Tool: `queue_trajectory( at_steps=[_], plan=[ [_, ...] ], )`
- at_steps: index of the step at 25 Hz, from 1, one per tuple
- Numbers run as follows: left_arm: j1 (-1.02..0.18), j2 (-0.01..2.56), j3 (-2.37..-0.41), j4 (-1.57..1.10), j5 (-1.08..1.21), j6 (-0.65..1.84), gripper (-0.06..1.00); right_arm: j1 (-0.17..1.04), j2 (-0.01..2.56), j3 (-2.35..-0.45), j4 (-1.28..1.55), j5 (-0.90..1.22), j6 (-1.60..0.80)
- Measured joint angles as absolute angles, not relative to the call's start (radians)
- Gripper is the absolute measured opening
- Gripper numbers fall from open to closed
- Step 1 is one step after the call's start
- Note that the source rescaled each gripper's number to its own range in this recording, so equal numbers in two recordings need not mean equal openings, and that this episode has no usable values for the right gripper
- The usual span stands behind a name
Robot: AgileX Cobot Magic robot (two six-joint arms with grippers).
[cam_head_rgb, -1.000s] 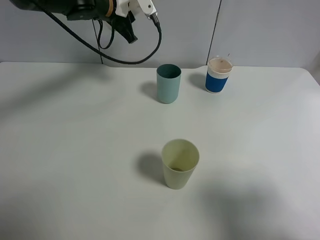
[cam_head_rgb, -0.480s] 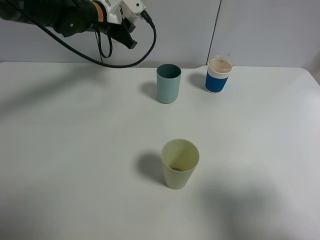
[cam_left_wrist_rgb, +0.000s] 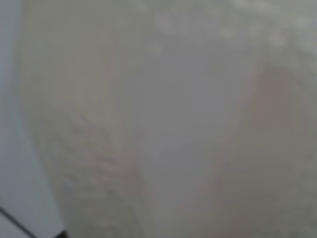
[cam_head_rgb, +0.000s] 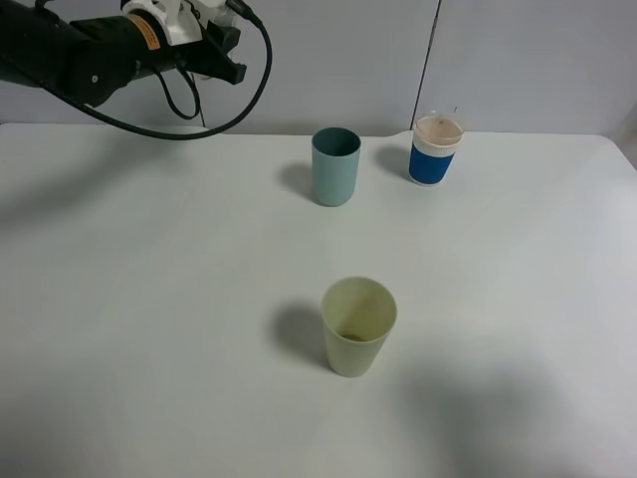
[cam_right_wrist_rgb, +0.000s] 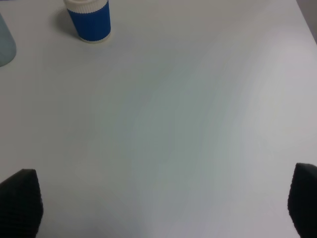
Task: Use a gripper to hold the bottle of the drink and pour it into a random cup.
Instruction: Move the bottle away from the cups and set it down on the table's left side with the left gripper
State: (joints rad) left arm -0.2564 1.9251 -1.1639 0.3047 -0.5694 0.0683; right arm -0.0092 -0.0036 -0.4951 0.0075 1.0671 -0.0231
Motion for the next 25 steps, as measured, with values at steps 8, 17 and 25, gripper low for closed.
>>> queue_trajectory(
  at_steps=[8, 17, 25],
  plan=[
    [-0.244, 1.917, -1.009, 0.163, -0.739, 0.075, 0.02, -0.009, -0.004, -0.495, 0.007, 1.067, -0.023],
    [-0.244, 1.917, -0.853, 0.052, -0.902, 0.118, 0.02, -0.009, -0.004, -0.495, 0.007, 1.067, -0.023],
    [-0.244, 1.934, -0.77, 0.023, -1.015, 0.11, 0.02, -0.009, -0.004, -0.495, 0.007, 1.067, -0.023]
  ],
)
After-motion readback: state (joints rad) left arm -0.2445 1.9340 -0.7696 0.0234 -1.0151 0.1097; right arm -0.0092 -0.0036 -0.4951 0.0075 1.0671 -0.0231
